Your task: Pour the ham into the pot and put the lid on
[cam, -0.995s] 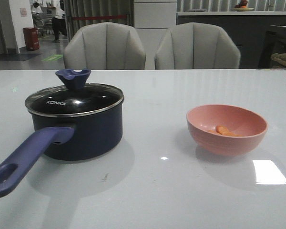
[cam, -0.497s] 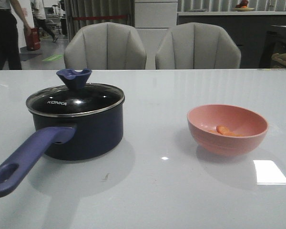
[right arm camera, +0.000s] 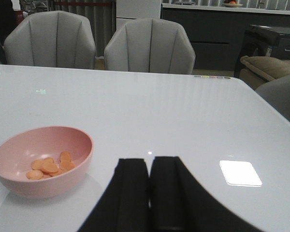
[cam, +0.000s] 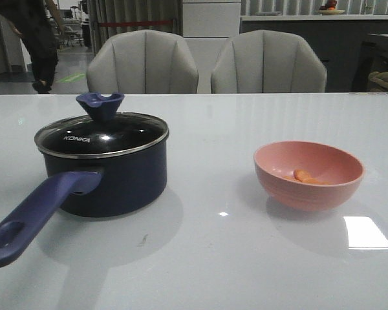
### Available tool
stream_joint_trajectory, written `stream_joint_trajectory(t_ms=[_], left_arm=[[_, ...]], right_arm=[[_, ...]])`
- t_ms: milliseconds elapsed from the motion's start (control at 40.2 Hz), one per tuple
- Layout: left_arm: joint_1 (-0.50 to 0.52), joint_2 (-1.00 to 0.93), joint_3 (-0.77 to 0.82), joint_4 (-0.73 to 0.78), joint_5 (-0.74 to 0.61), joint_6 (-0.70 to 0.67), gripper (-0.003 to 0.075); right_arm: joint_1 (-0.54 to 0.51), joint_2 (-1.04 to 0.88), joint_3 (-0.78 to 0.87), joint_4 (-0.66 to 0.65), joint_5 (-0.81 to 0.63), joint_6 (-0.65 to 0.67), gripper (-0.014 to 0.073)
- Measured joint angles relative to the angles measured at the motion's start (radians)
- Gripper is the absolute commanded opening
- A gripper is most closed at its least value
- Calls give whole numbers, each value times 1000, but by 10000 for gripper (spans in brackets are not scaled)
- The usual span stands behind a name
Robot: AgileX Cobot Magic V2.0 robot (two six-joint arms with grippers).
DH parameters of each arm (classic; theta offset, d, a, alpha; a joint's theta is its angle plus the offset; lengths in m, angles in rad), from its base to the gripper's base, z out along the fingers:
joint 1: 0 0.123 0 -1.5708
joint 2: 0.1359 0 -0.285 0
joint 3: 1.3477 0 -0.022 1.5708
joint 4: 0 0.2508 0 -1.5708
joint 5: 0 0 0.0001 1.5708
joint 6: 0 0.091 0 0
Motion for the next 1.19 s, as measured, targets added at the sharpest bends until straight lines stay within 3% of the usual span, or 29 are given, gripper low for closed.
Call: stream_joint_trajectory(t_ms=[199,647,1194], left_arm=[[-68,159,-177,101,127,-115,636],[-133,405,-512,111,370,-197,636],[-150,514,-585,109,425,-255,636]], right_arm=[[0,0,0,0,0,0,145],[0,0,0,0,0,0,145],[0,0,0,0,0,0,145]])
